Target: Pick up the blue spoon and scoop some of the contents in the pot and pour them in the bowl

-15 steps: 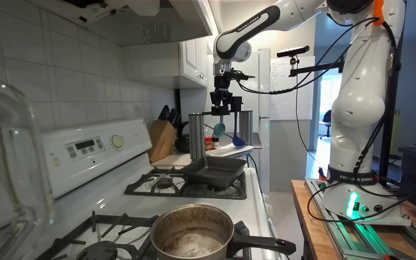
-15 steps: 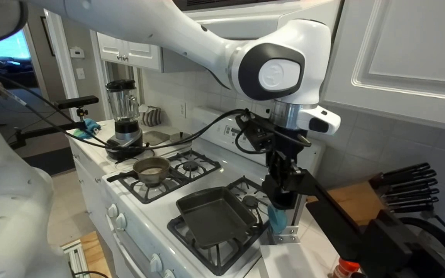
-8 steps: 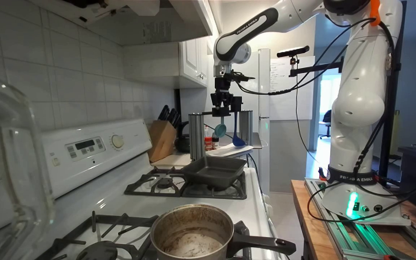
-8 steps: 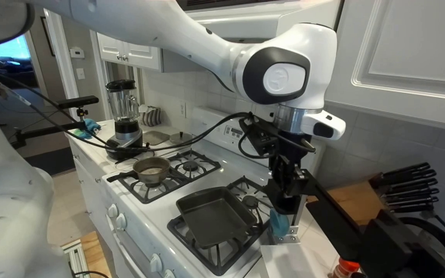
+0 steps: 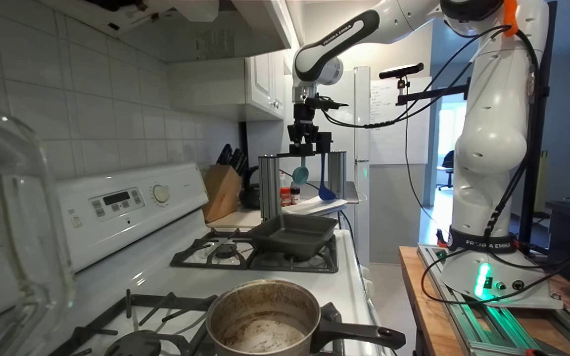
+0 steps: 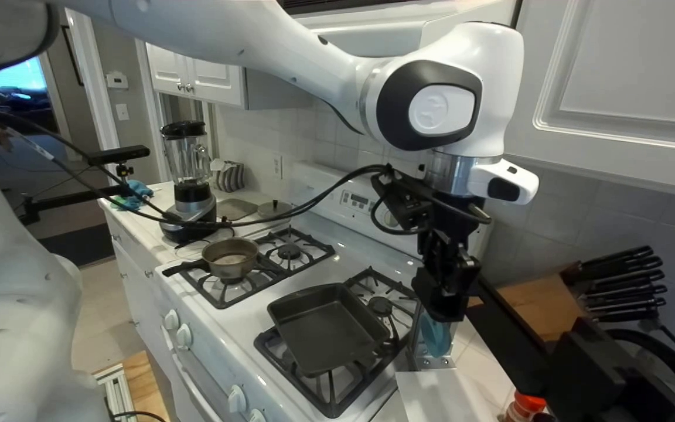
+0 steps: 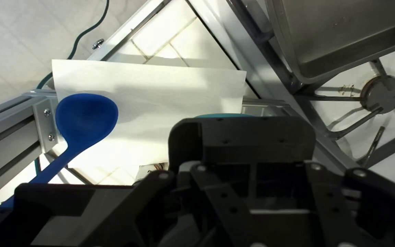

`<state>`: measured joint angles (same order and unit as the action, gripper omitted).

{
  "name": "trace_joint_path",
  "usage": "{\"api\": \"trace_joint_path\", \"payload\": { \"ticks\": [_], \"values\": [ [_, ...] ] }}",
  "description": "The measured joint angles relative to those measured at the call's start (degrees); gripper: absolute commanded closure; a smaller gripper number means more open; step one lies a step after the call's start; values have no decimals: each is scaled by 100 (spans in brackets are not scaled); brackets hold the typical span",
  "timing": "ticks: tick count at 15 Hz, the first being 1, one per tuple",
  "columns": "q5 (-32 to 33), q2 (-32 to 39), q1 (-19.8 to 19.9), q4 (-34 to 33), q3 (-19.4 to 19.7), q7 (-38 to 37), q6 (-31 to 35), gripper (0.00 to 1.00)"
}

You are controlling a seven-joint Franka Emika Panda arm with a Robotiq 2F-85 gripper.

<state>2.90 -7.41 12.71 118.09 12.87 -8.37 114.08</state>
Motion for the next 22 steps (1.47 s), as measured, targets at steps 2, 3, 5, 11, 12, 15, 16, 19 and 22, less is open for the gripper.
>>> {"api": "trace_joint_path", "payload": {
  "ticks": [2, 3, 5, 11, 12, 15, 16, 19, 22],
  "values": [
    [0, 0, 1, -35, 1, 0, -2, 78],
    [0, 0, 1, -67, 1, 0, -15, 78],
    [0, 2, 1, -143, 4, 0, -36, 78],
    [-14, 119, 1, -401, 8, 4, -219, 78],
    [-21, 169, 1, -461, 13, 6, -245, 78],
    [-64, 357, 2, -653, 57, 37, -285, 78],
    [-90, 428, 3, -718, 76, 61, -286, 78],
    [-166, 654, 9, -927, 119, 145, -287, 78],
    [-184, 831, 26, -1095, 142, 187, -294, 78]
  ]
}}
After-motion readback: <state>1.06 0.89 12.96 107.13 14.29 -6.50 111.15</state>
